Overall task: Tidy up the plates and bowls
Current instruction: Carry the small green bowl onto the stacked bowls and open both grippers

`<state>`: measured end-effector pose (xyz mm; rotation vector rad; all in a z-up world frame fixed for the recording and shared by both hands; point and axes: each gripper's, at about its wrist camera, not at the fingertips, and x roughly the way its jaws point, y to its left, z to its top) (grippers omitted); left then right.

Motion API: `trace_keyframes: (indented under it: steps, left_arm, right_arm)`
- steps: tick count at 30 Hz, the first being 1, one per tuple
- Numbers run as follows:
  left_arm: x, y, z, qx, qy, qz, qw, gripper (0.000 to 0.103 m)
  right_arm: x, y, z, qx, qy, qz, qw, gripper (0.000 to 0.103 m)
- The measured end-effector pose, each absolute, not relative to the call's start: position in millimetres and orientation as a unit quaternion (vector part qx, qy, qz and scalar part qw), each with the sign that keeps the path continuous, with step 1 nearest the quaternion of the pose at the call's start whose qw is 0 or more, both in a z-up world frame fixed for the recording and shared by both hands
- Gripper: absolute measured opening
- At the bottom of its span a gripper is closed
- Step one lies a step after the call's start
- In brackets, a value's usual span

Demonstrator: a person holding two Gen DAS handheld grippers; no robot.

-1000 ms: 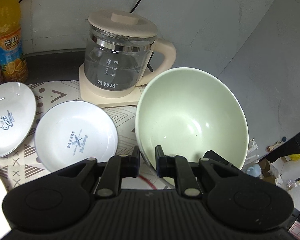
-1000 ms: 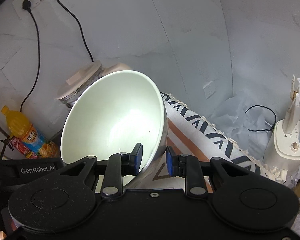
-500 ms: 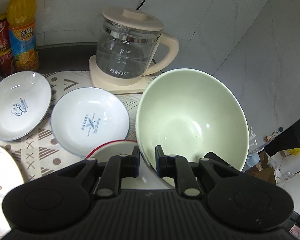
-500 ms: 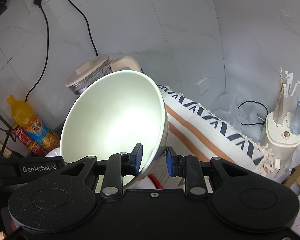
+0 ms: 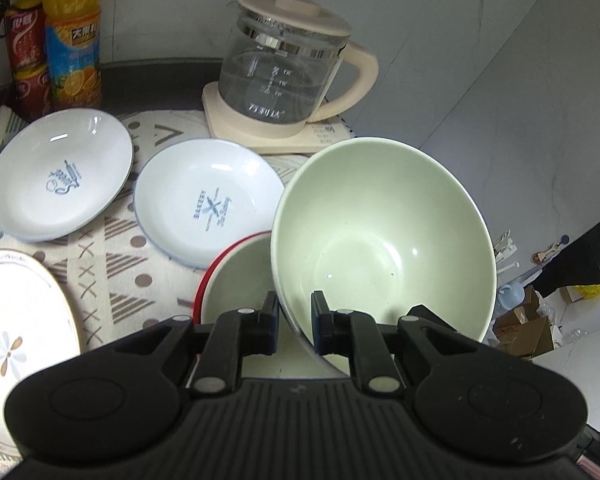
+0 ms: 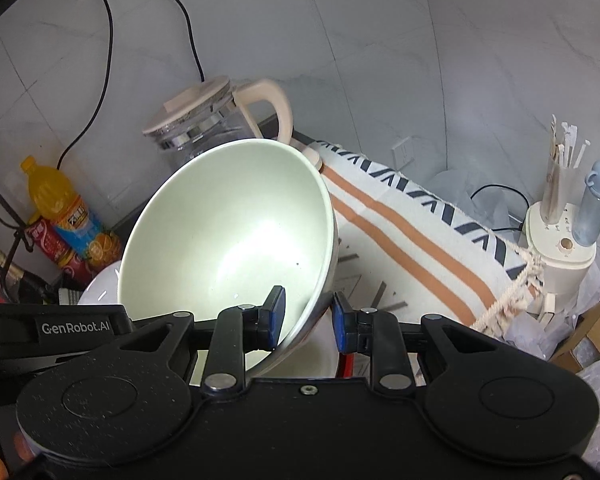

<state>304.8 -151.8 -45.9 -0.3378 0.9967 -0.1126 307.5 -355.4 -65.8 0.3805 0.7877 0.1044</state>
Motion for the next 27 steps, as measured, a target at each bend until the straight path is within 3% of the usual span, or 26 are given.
trace_keyframes:
  steps: [27]
  left_arm:
    - [303, -133, -86, -0.209, 0.529, -0.021, 0.822, 0.017]
  right_arm:
    - [305, -337, -95, 0.15, 0.428, 0.055, 0.89, 0.025]
